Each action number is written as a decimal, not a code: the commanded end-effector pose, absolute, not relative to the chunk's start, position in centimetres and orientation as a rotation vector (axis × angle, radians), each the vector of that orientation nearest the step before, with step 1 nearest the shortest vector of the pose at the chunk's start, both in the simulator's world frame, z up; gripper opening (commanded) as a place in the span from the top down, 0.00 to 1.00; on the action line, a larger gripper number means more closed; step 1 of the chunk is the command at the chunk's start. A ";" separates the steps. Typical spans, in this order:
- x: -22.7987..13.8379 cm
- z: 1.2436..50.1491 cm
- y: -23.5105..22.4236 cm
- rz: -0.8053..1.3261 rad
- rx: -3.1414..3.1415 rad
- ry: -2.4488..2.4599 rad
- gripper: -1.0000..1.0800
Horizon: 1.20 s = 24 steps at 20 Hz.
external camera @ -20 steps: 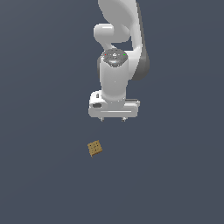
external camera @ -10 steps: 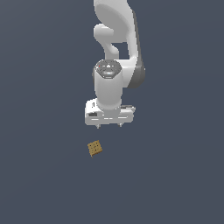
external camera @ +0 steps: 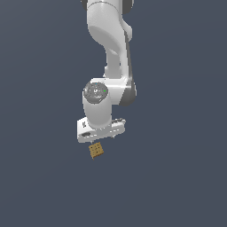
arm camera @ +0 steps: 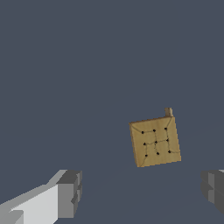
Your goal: Pick up the object and move it to a goal position.
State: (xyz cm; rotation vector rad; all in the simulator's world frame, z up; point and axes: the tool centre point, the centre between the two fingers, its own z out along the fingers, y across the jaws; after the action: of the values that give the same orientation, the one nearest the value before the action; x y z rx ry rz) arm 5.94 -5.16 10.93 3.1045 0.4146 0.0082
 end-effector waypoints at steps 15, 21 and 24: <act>8.1 6.1 -9.0 0.000 3.070 0.667 0.04; 8.1 5.5 -9.0 -0.001 3.071 0.662 0.04; 8.1 4.3 -9.0 -0.001 3.071 0.664 0.04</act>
State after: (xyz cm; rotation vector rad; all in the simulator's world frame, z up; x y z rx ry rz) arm 8.12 -9.02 4.95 3.0702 0.6626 0.0013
